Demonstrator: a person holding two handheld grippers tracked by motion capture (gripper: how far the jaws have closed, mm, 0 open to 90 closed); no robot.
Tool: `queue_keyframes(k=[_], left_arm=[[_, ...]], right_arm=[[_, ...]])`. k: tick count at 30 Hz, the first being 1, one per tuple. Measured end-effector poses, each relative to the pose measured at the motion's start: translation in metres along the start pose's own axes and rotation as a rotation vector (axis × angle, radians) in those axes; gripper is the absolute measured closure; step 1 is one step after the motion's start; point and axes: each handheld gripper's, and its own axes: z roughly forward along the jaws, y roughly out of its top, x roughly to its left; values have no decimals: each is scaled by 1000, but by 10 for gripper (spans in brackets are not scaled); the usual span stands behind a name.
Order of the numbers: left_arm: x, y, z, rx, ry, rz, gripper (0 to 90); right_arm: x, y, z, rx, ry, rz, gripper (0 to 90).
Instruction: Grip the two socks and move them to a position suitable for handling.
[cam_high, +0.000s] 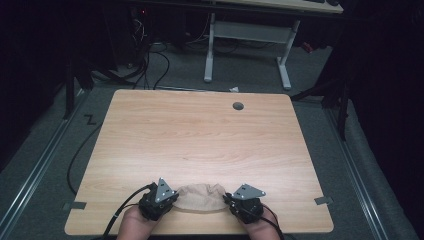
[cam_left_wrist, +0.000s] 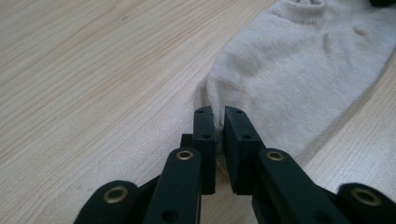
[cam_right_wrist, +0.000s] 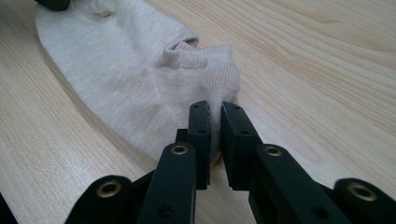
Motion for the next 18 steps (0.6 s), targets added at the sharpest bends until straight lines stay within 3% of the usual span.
queue_keyframes(k=[7, 13, 18], left_arm=[[2, 0, 0, -11, -3, -11, 766], [5, 2, -4, -49, -9, -28, 652], [11, 6, -5, -85, -5, -37, 625]], right_arm=[[-1, 0, -1, -2, -8, 6, 784], [-4, 1, -5, -43, -20, 25, 721], [-8, 4, -8, -76, -28, 36, 666]])
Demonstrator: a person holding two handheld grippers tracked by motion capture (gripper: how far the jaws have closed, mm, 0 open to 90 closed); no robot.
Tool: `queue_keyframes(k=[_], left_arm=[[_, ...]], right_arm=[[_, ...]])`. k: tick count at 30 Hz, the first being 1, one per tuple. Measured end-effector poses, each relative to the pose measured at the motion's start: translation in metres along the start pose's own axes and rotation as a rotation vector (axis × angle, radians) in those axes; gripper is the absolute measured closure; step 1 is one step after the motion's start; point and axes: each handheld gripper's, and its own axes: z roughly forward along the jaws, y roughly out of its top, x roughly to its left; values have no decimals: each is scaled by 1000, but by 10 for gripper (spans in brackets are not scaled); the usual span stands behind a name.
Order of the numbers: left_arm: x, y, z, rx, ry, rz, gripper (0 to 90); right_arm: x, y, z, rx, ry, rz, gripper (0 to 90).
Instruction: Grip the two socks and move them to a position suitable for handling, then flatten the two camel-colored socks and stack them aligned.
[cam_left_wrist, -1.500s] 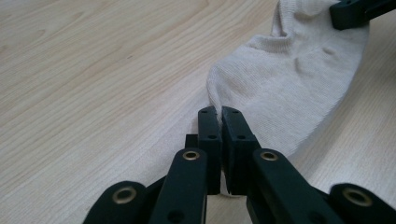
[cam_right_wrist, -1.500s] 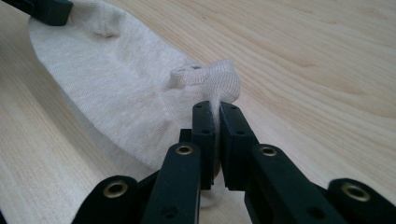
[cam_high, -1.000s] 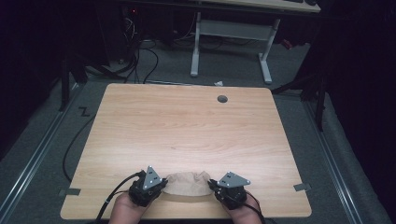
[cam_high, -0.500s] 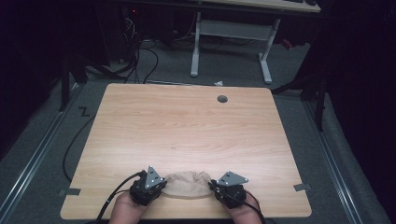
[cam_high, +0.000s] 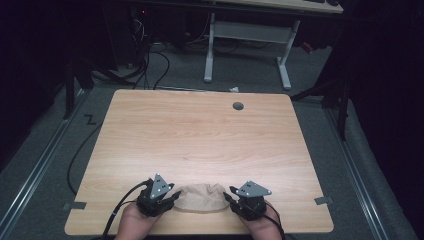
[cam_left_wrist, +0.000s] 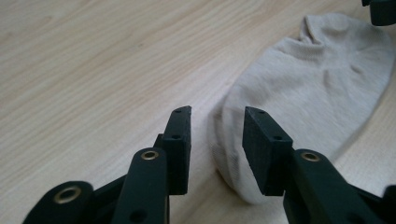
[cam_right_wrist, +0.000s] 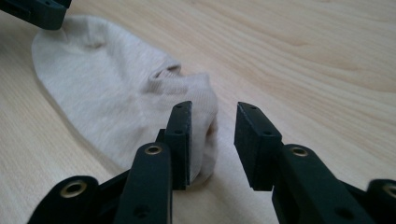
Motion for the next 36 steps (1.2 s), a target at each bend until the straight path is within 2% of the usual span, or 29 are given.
queue_keyframes(k=[8, 13, 15, 18, 19, 21, 23, 25, 27, 30, 33, 36], left_arm=[[29, -1, -2, -29, 51, -41, 569], [51, -3, -12, -50, 74, -98, 548], [59, -4, -17, -60, 102, -109, 538], [75, -7, -20, -57, 167, -113, 532], [82, -9, -19, -48, 184, -130, 531], [94, -12, -19, -43, 216, -157, 528], [102, -16, -19, -42, 235, -179, 528], [106, -18, -18, -37, 240, -191, 525], [109, -22, -17, -31, 220, -215, 525], [105, -24, -16, -9, 222, -201, 525], [101, -21, -18, -20, 222, -184, 524], [98, -20, -18, -29, 222, -174, 521]], right_arm=[[-18, 5, 0, -56, -38, 38, 619], [-37, 0, 0, -73, -74, 69, 611], [-49, -5, -2, -71, -104, 100, 601], [-65, -10, -3, -74, -132, 149, 587], [-74, -13, -5, -70, -157, 167, 578], [-78, -14, -5, -74, -164, 167, 575], [-86, -19, -5, -69, -180, 189, 572], [-92, -21, -4, -61, -185, 211, 569], [-97, -22, -3, -57, -195, 228, 568], [-99, -22, -1, -46, -193, 239, 565], [-94, -20, 0, -43, -190, 207, 561], [-84, -17, 1, -39, -173, 167, 549]])
